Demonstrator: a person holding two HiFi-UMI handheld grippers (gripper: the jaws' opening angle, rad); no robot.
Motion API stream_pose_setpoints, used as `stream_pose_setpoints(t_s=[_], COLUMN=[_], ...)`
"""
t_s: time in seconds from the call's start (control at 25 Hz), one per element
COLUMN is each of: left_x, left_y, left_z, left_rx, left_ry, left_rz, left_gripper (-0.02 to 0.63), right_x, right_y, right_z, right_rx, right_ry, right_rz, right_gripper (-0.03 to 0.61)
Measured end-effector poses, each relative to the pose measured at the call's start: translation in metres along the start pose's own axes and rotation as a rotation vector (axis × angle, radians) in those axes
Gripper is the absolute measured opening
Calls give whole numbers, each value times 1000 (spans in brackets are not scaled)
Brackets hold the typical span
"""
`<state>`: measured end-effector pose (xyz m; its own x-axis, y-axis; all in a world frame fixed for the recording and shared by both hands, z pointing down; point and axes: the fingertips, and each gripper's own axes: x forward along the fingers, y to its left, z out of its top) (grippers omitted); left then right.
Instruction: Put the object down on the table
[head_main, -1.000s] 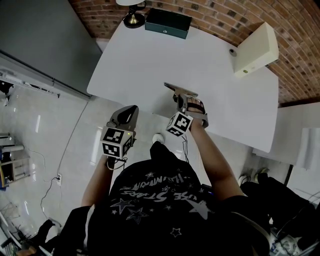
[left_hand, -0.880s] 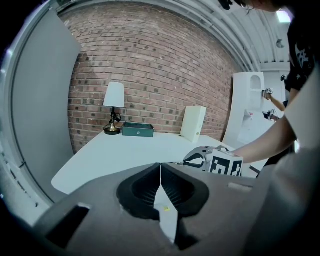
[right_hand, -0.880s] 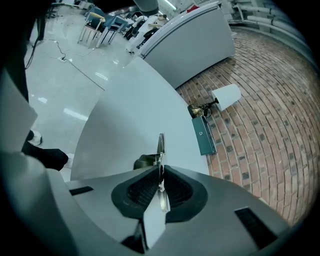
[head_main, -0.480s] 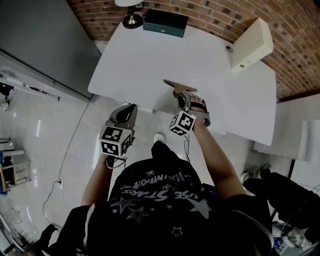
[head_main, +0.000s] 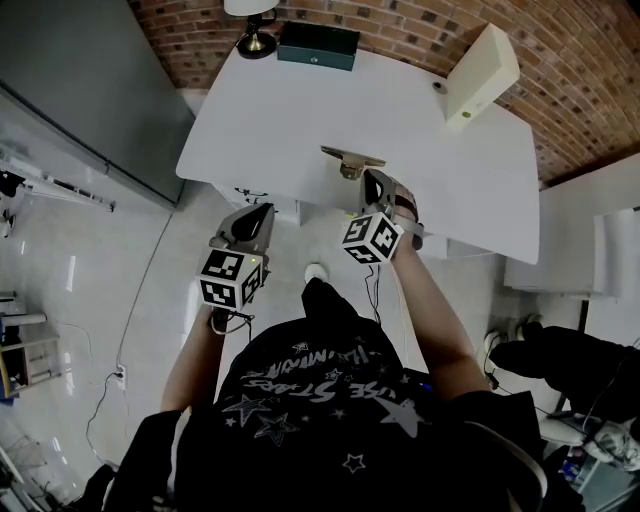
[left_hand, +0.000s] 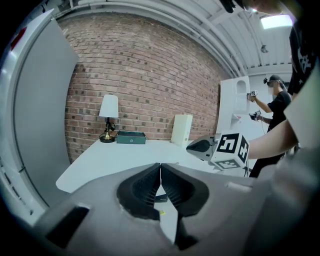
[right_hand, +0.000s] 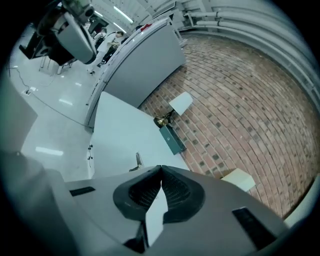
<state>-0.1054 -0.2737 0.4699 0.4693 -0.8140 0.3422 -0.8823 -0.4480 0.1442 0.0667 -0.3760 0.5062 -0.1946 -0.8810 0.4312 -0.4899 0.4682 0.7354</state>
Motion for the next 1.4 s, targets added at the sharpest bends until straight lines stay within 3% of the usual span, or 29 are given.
stream_pose_setpoints(t_s=[0.4,0.84,1.4], left_x=[-57,-107,-155], left_y=[-31,-65,-111], left_z=[-9,-25,-57], left_rx=[28,48,63], left_ry=[-42,-52,-52], left_rz=[-58,-112,-161], left_gripper=[21,21,21], right_x=[-89,-170,-248], right_y=[3,14,55], right_z=[24,17,-5], right_rx=[218,397,498], right_ry=[-47,-43,-30], right_rz=[-50,-98,-104], right_gripper=[2,2,2])
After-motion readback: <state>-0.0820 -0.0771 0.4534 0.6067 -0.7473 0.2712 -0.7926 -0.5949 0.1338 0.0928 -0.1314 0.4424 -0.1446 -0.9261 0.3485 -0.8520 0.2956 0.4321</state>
